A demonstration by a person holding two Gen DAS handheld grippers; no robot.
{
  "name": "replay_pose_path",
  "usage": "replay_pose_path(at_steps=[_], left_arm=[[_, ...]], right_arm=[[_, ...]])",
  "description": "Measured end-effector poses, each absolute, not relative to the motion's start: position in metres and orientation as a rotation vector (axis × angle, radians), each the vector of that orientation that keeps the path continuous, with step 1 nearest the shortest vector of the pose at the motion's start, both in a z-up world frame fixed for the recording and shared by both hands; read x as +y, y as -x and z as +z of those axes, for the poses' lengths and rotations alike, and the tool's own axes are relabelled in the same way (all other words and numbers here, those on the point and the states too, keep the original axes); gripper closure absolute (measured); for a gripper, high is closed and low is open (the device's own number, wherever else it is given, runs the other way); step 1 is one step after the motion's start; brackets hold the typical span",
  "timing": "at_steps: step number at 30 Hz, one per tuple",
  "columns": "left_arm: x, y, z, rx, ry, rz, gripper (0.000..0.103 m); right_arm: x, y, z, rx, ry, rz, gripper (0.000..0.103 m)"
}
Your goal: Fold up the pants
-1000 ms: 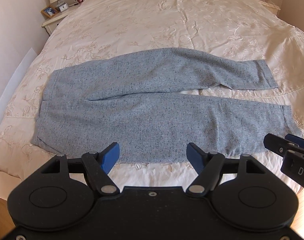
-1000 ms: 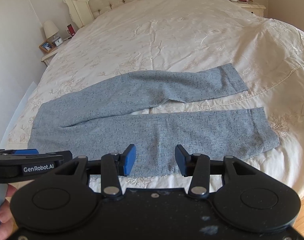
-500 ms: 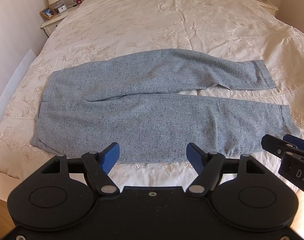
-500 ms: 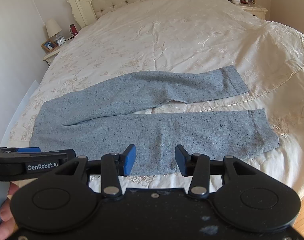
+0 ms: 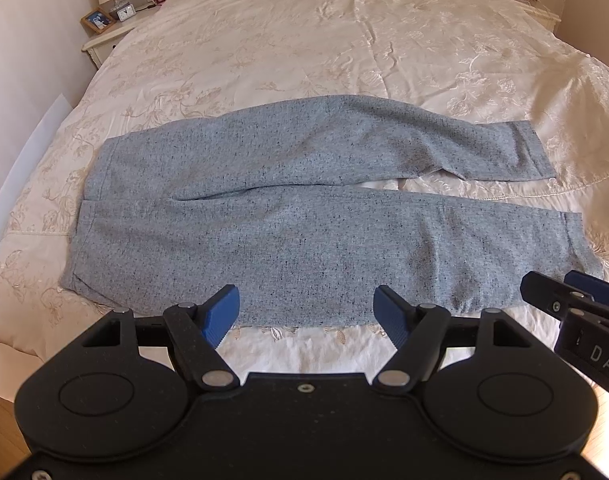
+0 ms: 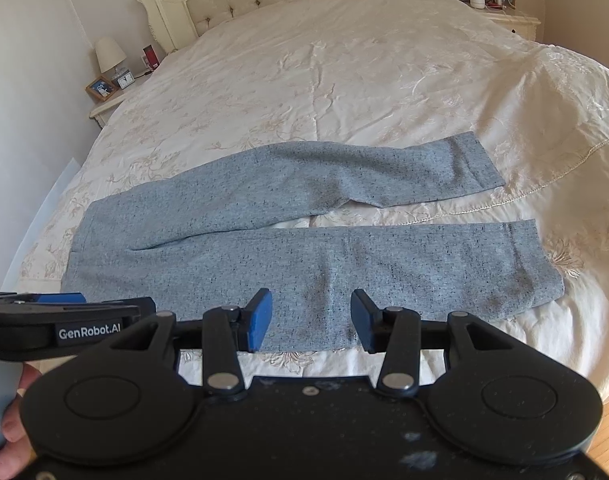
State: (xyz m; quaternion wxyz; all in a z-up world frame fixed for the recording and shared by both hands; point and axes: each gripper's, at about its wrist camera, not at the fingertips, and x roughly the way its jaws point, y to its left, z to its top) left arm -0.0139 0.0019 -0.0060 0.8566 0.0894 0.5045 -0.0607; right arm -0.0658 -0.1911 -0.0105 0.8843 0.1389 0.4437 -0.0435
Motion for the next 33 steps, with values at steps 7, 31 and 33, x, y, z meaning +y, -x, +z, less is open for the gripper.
replay_pose_path(at_steps=[7, 31, 33], left_arm=[[0.003, 0.01, -0.009, 1.073, -0.184, -0.131, 0.027], [0.03, -0.031, -0.072, 1.221, -0.229, -0.304, 0.044], [0.021, -0.032, -0.08, 1.232, -0.243, -0.361, 0.044]], right_arm=[[-0.19, 0.063, -0.012, 0.932, -0.289, -0.086, 0.056], [-0.174, 0.062, -0.068, 0.996, -0.438, -0.291, 0.057], [-0.179, 0.069, -0.076, 1.01, -0.417, -0.359, 0.057]])
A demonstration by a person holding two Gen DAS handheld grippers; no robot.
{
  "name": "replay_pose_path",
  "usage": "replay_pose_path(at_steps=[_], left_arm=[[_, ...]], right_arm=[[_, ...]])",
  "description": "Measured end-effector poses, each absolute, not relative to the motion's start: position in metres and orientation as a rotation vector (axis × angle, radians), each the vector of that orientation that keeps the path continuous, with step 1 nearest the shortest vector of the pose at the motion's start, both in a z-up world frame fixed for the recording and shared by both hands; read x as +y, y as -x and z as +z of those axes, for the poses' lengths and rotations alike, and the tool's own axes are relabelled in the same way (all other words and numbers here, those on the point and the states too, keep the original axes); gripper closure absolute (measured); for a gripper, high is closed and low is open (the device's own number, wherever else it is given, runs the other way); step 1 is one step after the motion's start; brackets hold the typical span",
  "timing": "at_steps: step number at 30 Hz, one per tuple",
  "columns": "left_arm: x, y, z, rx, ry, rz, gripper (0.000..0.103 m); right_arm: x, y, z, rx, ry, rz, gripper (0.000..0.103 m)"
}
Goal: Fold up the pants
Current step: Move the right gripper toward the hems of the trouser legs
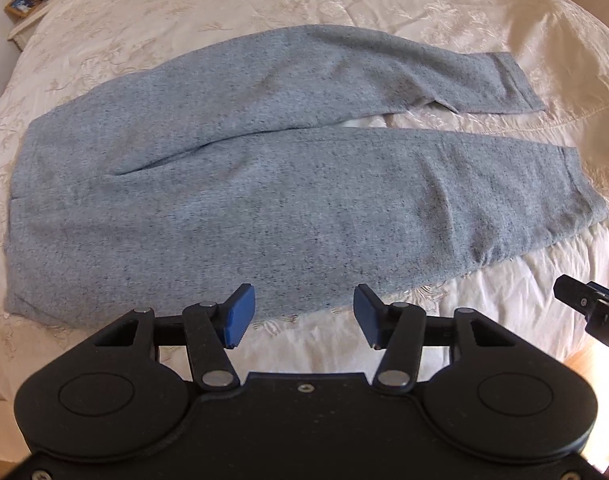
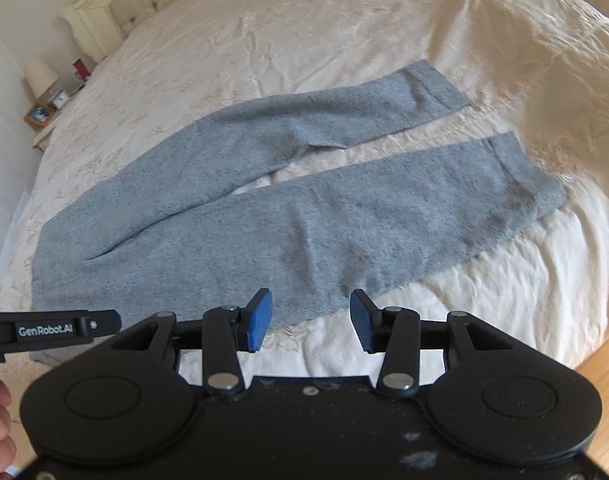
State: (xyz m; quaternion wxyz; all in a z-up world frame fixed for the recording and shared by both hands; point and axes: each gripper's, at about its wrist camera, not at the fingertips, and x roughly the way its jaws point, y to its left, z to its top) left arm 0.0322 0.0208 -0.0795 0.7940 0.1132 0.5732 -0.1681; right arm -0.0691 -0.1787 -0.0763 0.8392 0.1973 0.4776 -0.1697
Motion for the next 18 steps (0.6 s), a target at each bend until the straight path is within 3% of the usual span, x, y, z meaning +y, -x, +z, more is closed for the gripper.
replay_pose_path(at_steps=[18], left_arm=[[-0.114, -0.04, -0.163, 1.221, -0.338, -0.436, 0.044]], right_arm=[[-0.356, 0.08, -0.141, 1.127, -0.373, -0.551, 0.057]])
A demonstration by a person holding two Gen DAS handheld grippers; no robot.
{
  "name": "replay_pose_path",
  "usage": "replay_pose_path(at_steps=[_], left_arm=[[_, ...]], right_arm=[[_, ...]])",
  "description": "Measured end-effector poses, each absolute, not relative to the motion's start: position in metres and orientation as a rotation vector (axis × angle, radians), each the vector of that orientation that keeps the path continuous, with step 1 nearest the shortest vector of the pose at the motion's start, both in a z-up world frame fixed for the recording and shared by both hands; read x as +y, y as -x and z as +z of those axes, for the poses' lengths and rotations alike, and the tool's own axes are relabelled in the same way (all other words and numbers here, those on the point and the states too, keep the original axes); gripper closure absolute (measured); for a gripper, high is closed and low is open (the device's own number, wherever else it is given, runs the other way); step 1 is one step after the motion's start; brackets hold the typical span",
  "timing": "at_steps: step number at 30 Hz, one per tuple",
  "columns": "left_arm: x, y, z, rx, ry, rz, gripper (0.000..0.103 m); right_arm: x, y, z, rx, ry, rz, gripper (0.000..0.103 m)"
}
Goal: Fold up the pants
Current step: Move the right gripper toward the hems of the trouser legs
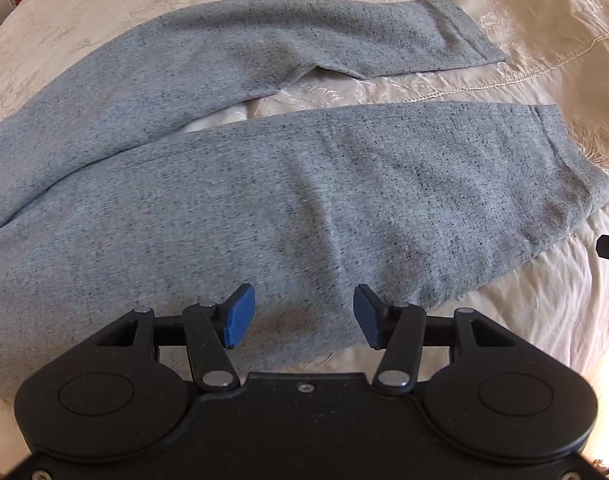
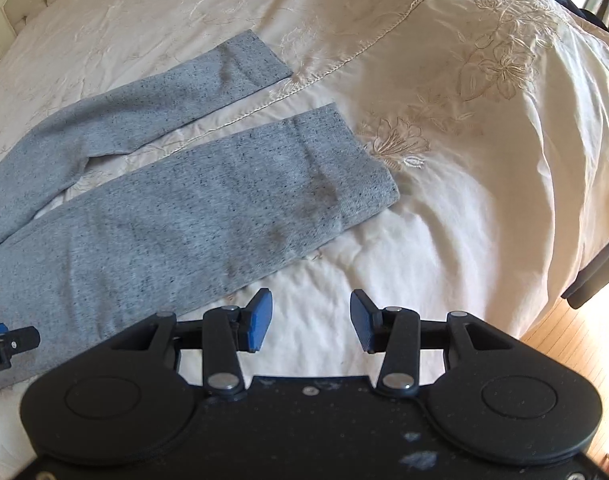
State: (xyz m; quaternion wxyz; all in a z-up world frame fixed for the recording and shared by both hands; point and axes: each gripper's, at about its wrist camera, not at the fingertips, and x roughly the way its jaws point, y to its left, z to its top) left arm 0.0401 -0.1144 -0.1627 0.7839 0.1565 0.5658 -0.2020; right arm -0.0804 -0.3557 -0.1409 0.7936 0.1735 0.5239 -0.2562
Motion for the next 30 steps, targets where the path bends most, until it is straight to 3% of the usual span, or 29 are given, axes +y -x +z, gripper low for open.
replay_pose_path(at_steps=[5, 15, 20, 22, 23, 25, 30], left_arm=[[-0.147, -0.062, -0.189, 1.207, -0.418, -0.371, 0.043], [-0.167, -0.107, -0.204, 1.183, -0.452, -0.29, 0.029], [-0.171, -0.109, -0.205, 1.18, -0.458, -0.277, 0.028], [-0.17, -0.109, -0.201, 1.189, -0.451, -0.293, 0.033], [-0.171, -0.108, -0.195, 1.203, -0.436, -0.317, 0.039], [-0.166, -0.104, -0.182, 1.232, -0.397, -0.373, 0.041], [-0.146, -0.075, -0.155, 1.226, -0.336, -0.463, 0.041]], right_arm=[[-0.397, 0.063, -0.161, 1.16, -0.34, -0.53, 0.057], [-0.449, 0.008, -0.186, 1.154, -0.259, -0.455, 0.057], [-0.46, 0.008, -0.196, 1.194, -0.318, -0.405, 0.057], [-0.465, 0.011, -0.2, 1.221, -0.392, -0.391, 0.055], [-0.467, 0.011, -0.2, 1.227, -0.428, -0.38, 0.057], [-0.469, 0.011, -0.197, 1.227, -0.479, -0.33, 0.093], [-0.476, 0.035, -0.164, 1.214, -0.46, -0.379, 0.095]])
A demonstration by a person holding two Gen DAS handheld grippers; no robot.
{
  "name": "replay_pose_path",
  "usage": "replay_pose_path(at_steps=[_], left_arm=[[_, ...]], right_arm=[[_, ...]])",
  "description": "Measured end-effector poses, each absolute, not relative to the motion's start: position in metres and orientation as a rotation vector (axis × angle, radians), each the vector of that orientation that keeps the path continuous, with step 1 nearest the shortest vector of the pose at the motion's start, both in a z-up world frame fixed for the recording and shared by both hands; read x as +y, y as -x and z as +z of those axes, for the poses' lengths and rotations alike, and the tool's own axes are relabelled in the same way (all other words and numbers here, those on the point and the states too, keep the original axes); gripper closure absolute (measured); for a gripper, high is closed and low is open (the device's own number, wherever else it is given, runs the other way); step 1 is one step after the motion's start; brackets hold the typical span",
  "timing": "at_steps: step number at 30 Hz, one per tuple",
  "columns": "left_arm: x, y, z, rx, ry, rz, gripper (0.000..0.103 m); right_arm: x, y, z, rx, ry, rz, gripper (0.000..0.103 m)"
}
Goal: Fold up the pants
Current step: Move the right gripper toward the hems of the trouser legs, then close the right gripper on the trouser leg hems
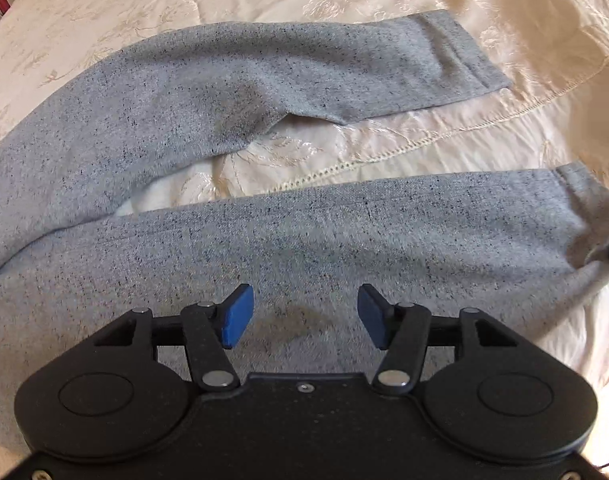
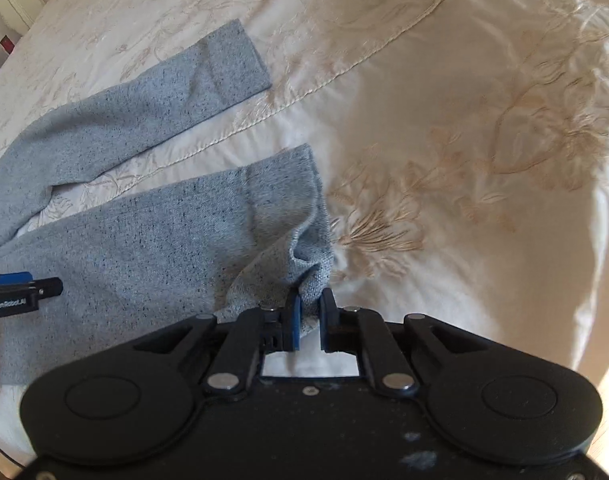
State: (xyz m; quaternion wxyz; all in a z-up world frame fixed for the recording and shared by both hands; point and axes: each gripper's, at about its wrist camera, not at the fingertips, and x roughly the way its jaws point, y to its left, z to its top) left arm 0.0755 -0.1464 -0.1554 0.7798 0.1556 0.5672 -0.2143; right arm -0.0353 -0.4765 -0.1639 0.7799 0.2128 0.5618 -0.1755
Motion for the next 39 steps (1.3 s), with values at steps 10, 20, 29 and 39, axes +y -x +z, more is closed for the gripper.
replay_pose_path(at_steps=[10, 20, 29, 39], left_arm=[[-0.13, -0.036, -0.195, 1.302, -0.466, -0.436, 0.041], [-0.124, -0.036, -0.179, 1.309, -0.382, -0.434, 0.041], [-0.09, -0.025, -0.151, 1.301, -0.274, -0.331, 0.041], [-0.049, -0.046, -0.142, 1.185, -0.278, -0.185, 0.041]], right_arm=[[-0.462, 0.048, -0.186, 1.282, -0.406, -0.472, 0.093], [-0.481, 0.024, -0.14, 1.077, -0.355, -0.337, 0.066], [-0.497, -0.029, -0.204, 1.222, -0.415, -0.254, 0.068], [-0.475, -0.062, -0.214, 1.194, -0.199, -0.345, 0.1]])
